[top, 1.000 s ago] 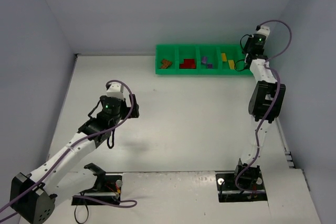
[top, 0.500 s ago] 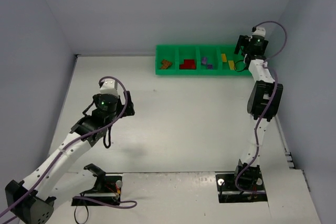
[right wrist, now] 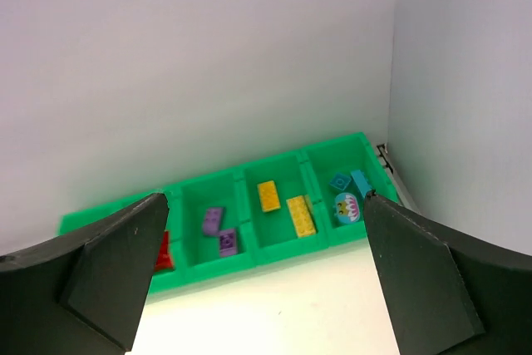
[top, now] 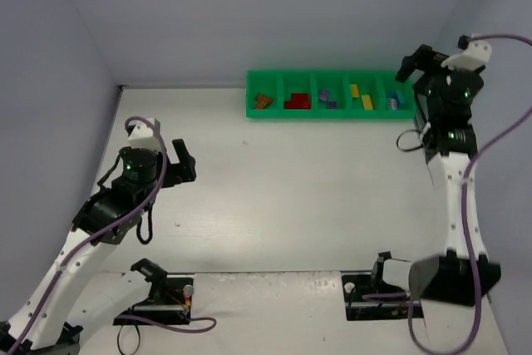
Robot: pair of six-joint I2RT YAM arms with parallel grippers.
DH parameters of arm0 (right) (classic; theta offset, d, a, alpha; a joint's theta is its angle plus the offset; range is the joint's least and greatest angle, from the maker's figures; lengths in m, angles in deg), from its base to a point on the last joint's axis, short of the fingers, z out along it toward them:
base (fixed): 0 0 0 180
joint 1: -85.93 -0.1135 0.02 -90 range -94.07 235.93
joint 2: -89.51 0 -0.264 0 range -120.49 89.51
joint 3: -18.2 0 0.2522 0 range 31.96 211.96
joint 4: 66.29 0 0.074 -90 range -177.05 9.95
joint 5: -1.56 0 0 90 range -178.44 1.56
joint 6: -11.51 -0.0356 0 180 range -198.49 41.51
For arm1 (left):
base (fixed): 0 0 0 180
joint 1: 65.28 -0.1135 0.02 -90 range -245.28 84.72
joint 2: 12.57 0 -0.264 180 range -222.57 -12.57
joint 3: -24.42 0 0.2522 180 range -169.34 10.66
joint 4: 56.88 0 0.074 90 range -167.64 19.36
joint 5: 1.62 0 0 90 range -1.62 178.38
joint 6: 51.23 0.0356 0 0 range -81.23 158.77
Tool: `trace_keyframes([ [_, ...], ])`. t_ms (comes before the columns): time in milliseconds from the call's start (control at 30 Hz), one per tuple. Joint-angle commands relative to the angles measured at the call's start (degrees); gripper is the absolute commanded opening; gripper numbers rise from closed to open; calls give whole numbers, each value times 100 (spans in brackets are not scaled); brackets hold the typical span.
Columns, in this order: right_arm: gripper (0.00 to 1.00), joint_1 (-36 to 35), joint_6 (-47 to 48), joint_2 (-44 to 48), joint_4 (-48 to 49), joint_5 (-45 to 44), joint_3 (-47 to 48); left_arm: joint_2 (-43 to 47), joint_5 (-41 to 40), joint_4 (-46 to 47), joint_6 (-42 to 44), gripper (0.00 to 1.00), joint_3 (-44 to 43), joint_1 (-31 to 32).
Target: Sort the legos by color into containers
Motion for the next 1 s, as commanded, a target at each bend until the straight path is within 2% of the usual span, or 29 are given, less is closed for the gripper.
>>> trace_keyframes([
  [0, 100, -136, -353, 1163, -58, 100, -967, 195, -139, -305, 16, 92, -414, -38],
  [100, 100, -381, -442, 2357, -714, -145, -1488, 291, -201, -437, 174, 92, -616, -38],
  [300, 100, -778, -284, 3599, -1594, -234, -2149, 415, -394, -473, 333, 92, -722, -47],
  [467, 100, -1129, -135, 4128, -2044, -611, -2325, 450, -508, -674, 202, 92, -819, -47],
  [967, 100, -1499, -213, 4858, -2651, -155, -2246, 458, -377, -1097, 52, 92, -907, -47],
])
